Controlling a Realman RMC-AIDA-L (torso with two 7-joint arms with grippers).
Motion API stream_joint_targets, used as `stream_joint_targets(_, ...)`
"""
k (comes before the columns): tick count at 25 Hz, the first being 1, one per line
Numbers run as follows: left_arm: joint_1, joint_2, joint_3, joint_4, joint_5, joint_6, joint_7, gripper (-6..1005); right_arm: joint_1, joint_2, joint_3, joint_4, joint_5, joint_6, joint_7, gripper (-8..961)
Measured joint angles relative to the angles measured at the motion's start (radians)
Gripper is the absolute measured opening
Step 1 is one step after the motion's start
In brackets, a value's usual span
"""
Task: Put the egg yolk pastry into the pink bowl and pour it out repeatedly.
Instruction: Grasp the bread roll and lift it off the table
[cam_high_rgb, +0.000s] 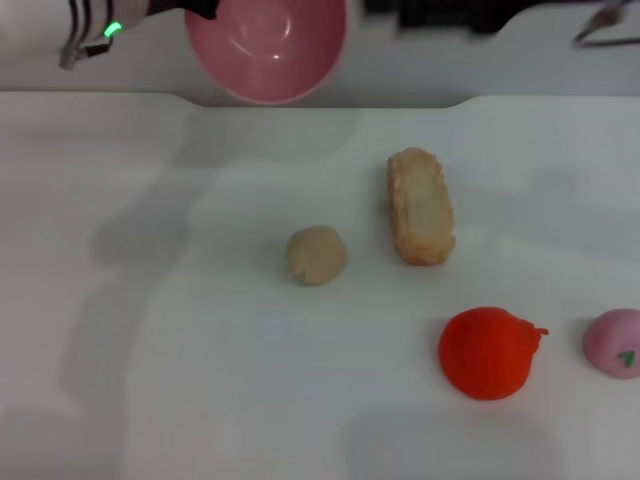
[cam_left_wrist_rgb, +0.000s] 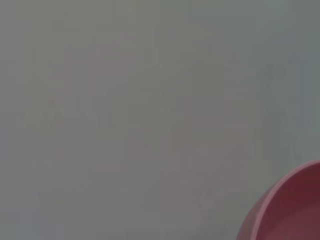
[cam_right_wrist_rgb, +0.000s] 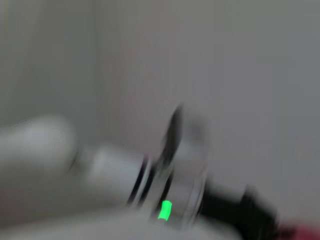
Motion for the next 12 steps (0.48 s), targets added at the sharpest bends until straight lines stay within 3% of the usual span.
stream_joint_targets(1, 0.000, 0.000, 0.000, 0.000, 0.000, 0.000, 0.000, 42, 0.048, 0.002, -0.013, -0.017, -0.080, -0.049, 0.061, 606)
stream_joint_targets(2, -0.021, 0.001, -0.062, -0.007, 0.004, 0.055, -0.001, 42, 0.101, 0.009, -0.031, -0.008, -0.161, -0.090, 0.100, 606)
stream_joint_targets(4, -0.021, 0.001, -0.062, -0.007, 0.004, 0.055, -0.001, 42, 0.174, 0.027, -0.070, 0.078, -0.277, -0.095, 0.118, 606)
stream_joint_targets(5, -0.041, 0.004, -0.130, -0.011, 0.007, 0.104, -0.002, 42, 0.194, 0.031, -0.093, 0.132, -0.304, -0.083, 0.118, 606)
stream_joint_targets(10, -0.041, 0.008, -0.182, -0.013, 0.009, 0.139, -0.002, 42, 0.324, 0.029, -0.233, 0.570, -0.351, 0.131, 0.110, 605)
stream_joint_targets(12, -0.043, 0.009, -0.218, -0.023, 0.010, 0.184, -0.004, 42, 0.360, 0.031, -0.273, 0.683, -0.352, 0.205, 0.101, 605)
